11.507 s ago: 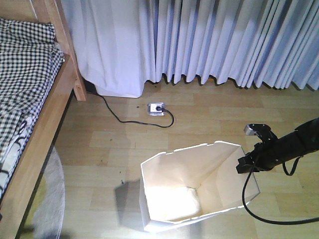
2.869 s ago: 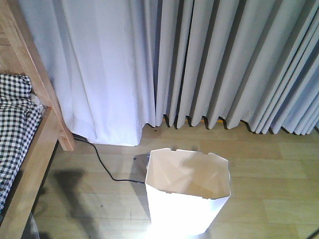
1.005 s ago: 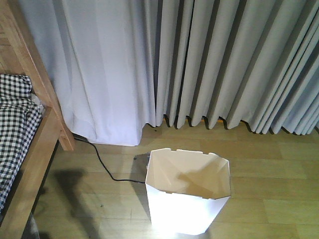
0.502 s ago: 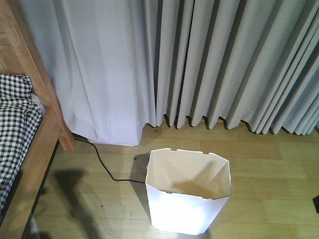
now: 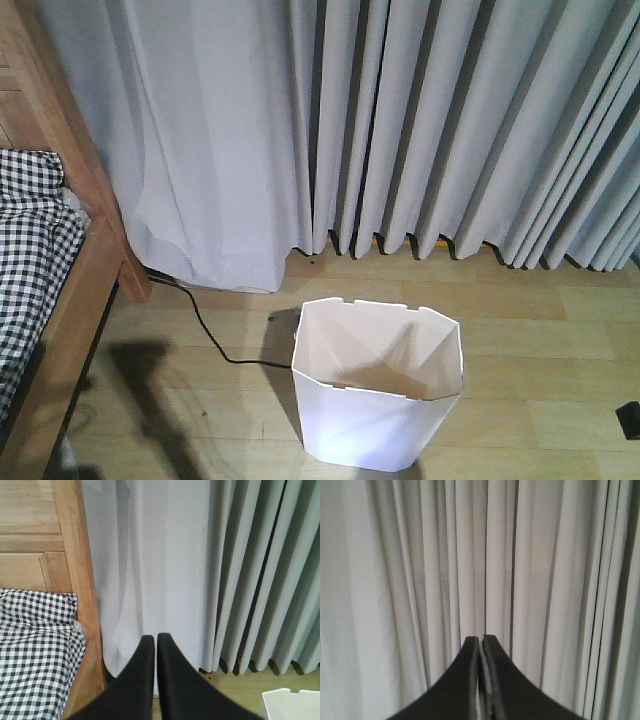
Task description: Move trash bin to bedside with robot
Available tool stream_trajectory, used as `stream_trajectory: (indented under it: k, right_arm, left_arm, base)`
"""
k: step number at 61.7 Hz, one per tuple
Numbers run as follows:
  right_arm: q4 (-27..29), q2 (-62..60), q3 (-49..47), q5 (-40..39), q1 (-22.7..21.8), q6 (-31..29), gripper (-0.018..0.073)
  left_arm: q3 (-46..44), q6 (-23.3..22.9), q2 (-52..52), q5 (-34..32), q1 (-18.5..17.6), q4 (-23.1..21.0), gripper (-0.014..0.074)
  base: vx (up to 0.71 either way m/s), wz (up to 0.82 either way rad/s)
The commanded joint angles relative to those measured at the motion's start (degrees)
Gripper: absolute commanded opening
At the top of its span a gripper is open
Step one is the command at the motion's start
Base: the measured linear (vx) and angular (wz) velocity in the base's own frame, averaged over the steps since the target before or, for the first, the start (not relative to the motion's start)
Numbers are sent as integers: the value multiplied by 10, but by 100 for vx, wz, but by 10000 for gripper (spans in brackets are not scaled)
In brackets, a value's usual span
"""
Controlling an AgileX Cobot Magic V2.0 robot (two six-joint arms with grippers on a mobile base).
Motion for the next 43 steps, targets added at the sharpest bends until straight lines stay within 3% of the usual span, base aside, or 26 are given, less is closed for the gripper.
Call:
stream_trajectory:
  k: [1,43]
  right_arm:
    - [-7,-7,3,-45,1,-3,-10]
    - [-7,-7,3,-44,1,-4,-10]
  left_arm:
    - [11,-3,-9,-40,-1,-2,-6]
    - [11,-3,-9,-40,-1,-2,-6]
  base:
    - [0,0]
    - [0,0]
